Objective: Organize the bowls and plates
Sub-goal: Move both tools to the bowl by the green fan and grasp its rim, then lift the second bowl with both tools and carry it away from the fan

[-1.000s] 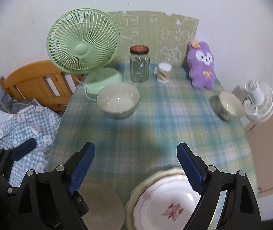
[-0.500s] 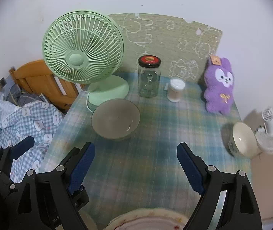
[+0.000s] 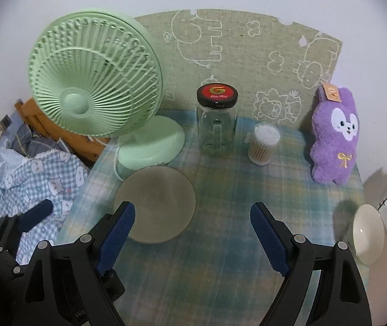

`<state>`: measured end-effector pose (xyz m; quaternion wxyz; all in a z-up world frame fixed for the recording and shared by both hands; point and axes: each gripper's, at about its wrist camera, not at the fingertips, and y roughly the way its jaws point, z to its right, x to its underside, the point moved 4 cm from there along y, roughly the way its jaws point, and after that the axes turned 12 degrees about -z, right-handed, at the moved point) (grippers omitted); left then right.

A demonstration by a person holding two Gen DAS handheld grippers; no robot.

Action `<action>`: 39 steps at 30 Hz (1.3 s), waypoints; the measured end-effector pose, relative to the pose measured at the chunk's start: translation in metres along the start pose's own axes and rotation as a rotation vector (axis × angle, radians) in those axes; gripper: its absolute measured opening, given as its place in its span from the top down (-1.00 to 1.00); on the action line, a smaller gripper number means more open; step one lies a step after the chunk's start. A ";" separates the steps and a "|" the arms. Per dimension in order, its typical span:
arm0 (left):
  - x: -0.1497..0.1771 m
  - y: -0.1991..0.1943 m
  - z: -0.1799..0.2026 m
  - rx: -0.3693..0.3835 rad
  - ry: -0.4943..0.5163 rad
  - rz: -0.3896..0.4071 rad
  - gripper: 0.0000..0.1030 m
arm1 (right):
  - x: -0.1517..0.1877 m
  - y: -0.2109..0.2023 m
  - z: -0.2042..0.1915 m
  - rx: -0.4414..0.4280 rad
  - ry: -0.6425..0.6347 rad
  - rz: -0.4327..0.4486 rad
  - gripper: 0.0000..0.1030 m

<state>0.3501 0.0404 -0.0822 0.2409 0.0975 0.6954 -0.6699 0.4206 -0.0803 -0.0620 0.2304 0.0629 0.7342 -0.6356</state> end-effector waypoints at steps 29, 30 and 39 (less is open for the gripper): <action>-0.017 0.115 0.000 0.008 0.014 -0.120 0.33 | -0.024 0.129 0.007 -0.071 0.010 -0.123 0.34; -0.017 0.115 0.000 -0.004 0.021 -0.119 0.35 | -0.024 0.130 0.006 -0.074 0.003 -0.120 0.39; -0.017 0.110 -0.006 -0.041 0.026 -0.130 0.61 | -0.026 0.136 -0.001 -0.088 -0.004 -0.127 0.59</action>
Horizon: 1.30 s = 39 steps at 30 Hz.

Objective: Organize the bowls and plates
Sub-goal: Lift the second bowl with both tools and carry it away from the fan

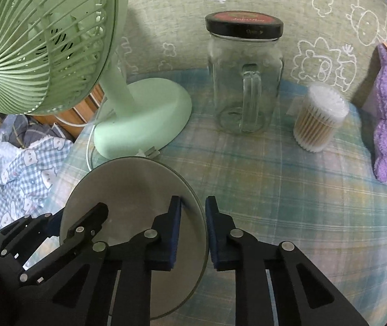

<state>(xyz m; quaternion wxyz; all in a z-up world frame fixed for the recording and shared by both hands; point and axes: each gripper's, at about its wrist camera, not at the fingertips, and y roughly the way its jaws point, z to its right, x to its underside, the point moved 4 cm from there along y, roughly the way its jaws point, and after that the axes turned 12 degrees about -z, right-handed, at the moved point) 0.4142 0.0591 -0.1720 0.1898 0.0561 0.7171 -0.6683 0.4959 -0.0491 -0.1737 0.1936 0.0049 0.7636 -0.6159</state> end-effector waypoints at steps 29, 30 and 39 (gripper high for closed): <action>0.030 -0.055 0.025 0.010 0.063 0.026 0.60 | 0.047 -0.068 0.019 0.041 0.081 0.022 0.58; 0.032 -0.058 0.026 0.011 0.064 0.029 0.61 | 0.049 -0.071 0.019 0.042 0.082 0.026 0.58; 0.044 -0.097 0.027 0.018 0.101 0.076 0.61 | 0.066 -0.112 0.015 0.056 0.106 0.074 0.58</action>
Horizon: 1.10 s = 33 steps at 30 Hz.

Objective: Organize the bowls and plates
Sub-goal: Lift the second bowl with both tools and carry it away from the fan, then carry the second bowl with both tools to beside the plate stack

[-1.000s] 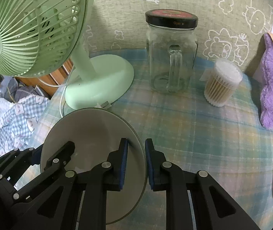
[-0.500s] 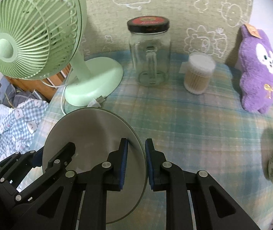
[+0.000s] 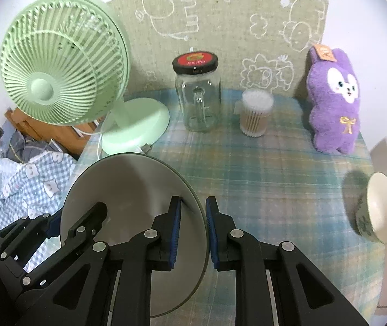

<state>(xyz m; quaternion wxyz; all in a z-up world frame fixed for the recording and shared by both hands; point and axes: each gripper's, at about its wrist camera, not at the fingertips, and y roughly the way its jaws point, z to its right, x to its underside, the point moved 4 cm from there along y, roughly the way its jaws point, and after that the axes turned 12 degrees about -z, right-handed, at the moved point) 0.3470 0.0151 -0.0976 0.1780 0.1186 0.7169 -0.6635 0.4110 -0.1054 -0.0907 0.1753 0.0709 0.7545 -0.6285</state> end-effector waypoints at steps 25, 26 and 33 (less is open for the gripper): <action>0.057 -0.090 -0.022 0.091 0.099 0.095 0.60 | 0.075 -0.109 -0.044 0.105 0.089 0.087 0.58; 0.059 -0.092 -0.023 0.091 0.098 0.097 0.60 | 0.079 -0.113 -0.047 0.107 0.092 0.090 0.58; 0.085 -0.107 -0.040 0.123 0.109 0.118 0.60 | 0.107 -0.133 -0.071 0.150 0.083 0.109 0.58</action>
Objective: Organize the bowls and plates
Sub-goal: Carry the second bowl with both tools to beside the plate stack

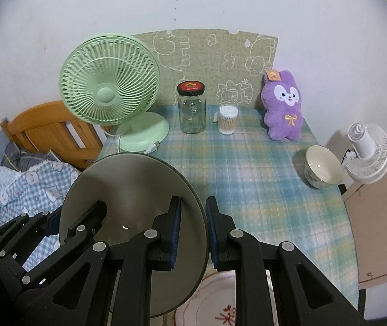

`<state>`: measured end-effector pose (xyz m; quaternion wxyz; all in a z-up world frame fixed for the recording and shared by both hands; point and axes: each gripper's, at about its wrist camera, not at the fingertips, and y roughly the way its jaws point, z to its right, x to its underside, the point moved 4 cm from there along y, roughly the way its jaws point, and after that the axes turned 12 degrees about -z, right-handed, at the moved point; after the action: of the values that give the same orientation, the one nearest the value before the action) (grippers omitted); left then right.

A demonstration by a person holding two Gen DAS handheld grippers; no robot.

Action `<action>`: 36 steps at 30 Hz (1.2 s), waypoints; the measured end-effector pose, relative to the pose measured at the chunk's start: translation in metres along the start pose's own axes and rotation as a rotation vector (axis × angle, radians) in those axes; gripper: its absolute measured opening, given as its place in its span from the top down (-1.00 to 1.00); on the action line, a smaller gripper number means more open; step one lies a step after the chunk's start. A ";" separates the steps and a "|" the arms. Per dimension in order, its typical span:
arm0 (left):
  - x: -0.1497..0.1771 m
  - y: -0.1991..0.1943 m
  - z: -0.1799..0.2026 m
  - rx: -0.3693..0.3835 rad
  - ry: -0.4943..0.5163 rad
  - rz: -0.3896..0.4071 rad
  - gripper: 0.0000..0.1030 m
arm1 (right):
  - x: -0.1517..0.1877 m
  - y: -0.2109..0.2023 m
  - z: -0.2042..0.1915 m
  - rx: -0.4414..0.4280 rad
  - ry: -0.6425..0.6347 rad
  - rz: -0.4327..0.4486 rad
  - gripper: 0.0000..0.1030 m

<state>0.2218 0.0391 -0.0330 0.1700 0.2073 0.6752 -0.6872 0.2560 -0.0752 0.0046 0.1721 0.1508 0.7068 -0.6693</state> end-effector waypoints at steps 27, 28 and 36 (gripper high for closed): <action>0.097 0.002 -0.036 0.069 0.033 -0.066 0.60 | 0.103 0.000 -0.044 0.044 0.058 -0.068 0.58; 0.099 0.003 -0.036 0.070 0.035 -0.069 0.60 | 0.105 0.002 -0.045 0.045 0.060 -0.074 0.58; 0.117 0.019 -0.040 0.080 0.042 -0.120 0.60 | 0.123 0.020 -0.049 0.054 0.066 -0.132 0.58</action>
<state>0.1332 0.0840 -0.1093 0.1060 0.1873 0.6620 -0.7180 0.1529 -0.0275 -0.0661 0.1000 0.1303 0.7023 -0.6927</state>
